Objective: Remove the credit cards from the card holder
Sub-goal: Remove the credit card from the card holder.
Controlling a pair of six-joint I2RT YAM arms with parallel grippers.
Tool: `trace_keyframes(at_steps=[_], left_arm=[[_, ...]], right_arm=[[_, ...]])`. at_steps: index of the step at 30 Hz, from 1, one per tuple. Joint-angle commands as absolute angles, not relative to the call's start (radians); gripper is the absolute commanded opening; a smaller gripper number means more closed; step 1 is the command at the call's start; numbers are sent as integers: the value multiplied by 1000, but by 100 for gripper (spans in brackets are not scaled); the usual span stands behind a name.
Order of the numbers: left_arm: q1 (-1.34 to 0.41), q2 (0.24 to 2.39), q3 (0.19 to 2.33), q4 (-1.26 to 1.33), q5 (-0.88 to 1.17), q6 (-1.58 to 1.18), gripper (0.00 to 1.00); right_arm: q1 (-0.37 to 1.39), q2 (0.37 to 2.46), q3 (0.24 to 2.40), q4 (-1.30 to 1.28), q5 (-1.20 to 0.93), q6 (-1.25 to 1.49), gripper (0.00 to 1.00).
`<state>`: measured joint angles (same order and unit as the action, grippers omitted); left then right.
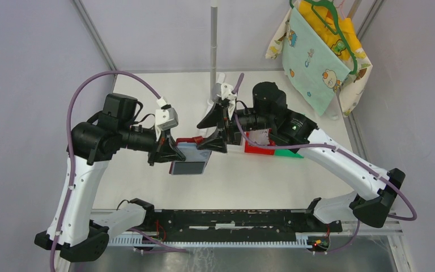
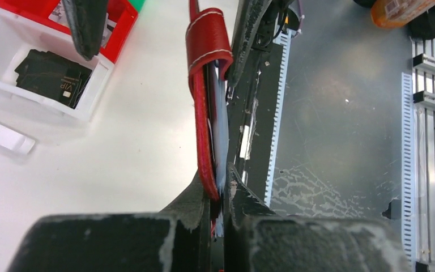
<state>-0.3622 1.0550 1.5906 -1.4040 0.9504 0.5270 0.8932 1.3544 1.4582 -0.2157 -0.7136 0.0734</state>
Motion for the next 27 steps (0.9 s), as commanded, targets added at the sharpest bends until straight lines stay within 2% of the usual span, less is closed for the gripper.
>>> trace_keyframes(at_steps=[1, 6, 16, 20, 27], left_arm=[[-364, 1061, 1645, -1451, 965, 651, 2], [-364, 1062, 1646, -1459, 960, 664, 2], [-365, 1060, 1655, -1460, 958, 663, 2], [-364, 1059, 1664, -1465, 967, 659, 2], [-365, 1058, 1662, -1465, 988, 648, 2]], right_arm=[[894, 1346, 1502, -331, -779, -43, 74], [900, 1350, 1495, -321, -833, -44, 80], [920, 1287, 1371, -275, -833, -87, 81], [919, 1254, 1315, -240, -815, -91, 77], [920, 1307, 1357, -136, -830, -3, 68]])
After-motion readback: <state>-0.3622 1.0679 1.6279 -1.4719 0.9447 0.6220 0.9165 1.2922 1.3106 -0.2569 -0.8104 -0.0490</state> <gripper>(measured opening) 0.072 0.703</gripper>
